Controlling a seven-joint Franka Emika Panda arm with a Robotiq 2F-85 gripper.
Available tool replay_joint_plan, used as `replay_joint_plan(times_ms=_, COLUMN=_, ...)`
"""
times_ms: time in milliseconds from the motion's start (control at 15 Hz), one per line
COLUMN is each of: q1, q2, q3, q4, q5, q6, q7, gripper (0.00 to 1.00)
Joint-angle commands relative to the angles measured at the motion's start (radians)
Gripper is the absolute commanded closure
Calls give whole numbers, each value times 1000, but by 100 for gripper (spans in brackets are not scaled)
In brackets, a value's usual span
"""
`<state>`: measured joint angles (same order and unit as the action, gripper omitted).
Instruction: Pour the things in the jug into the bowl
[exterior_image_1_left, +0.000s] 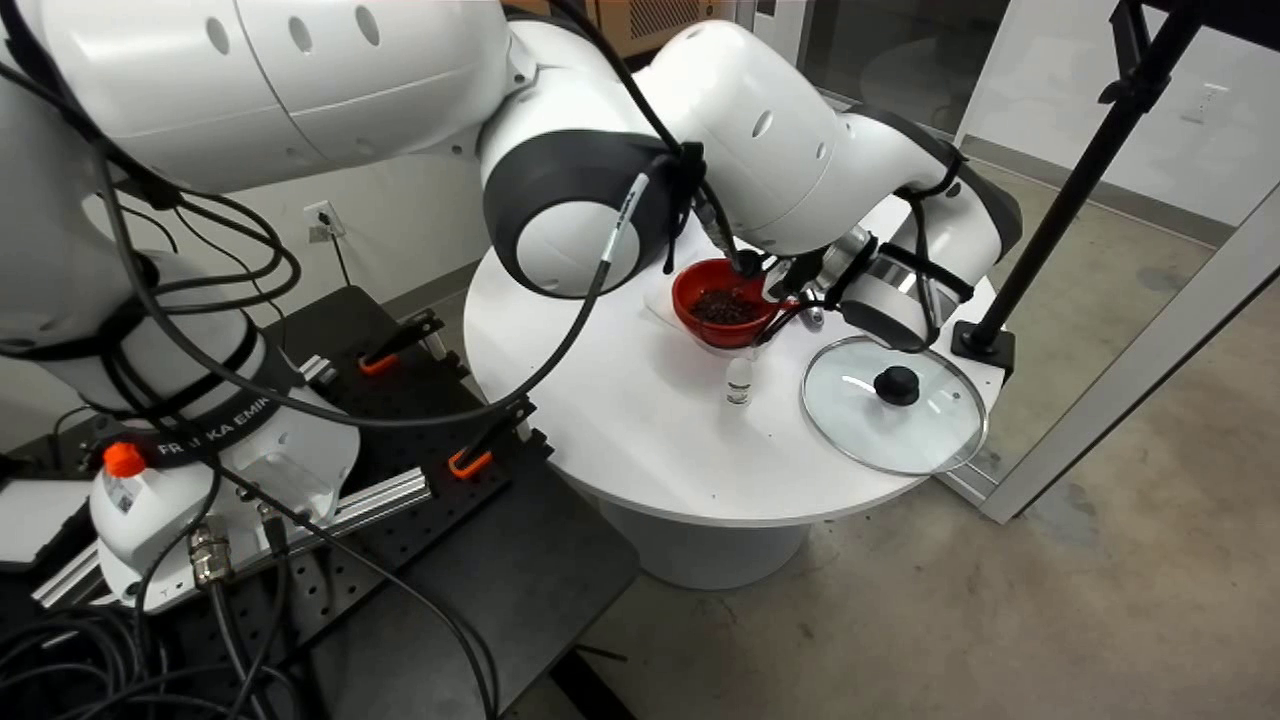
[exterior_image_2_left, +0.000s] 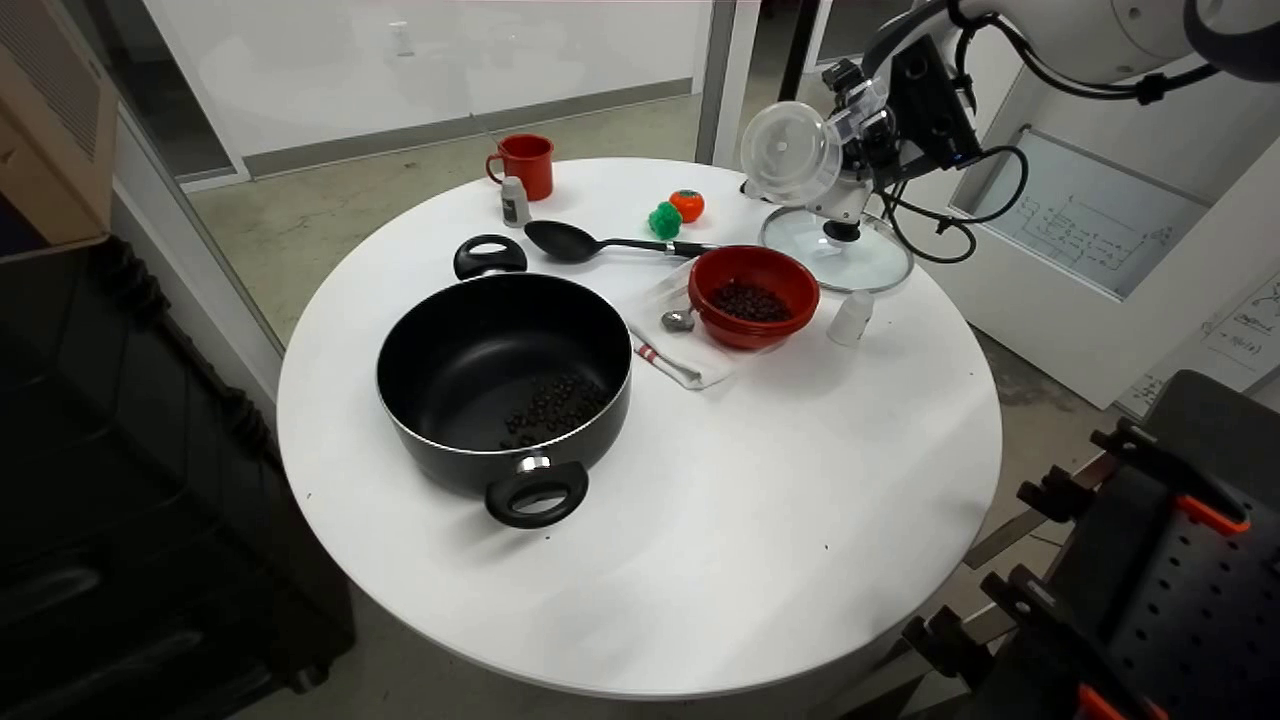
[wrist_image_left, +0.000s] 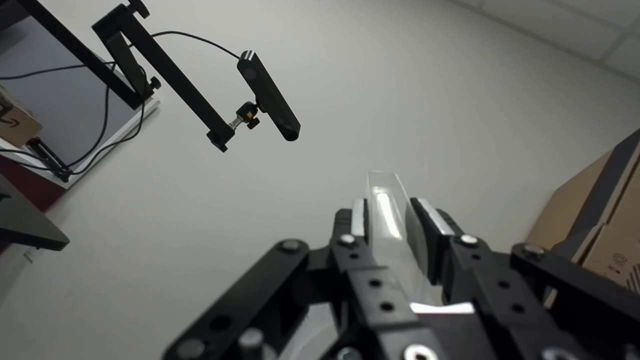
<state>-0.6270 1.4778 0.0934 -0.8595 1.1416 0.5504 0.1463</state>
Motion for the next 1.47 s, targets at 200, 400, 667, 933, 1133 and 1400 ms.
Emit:
replay_joint_plan(times_ms=200, q1=29, q2=-25, q3=-40, q4=28, q5=-74, q6=67, q7=-134, gripper=94)
replay_joint_plan(times_ms=400, q1=42, q2=-45, q3=-46, q4=8, q5=-98, q6=54, q7=-150, gripper=94)
replay_joint_plan(times_ms=667, q1=18, q2=-1, q3=-39, q4=3, q5=30, q6=-13, q7=-10, gripper=74)
replay_joint_plan(times_ms=933, q1=18, q2=-1, q3=-39, q4=3, q5=30, q6=-13, q7=-10, gripper=74)
replay_joint_plan(times_ms=1133, q1=19, q2=-2, q3=-40, q4=4, q5=20, q6=-5, q7=-23, gripper=94)
replay_joint_plan(times_ms=1400, q1=40, q2=-32, q3=-57, q4=-1, q5=-119, q6=103, q7=-330, gripper=94)
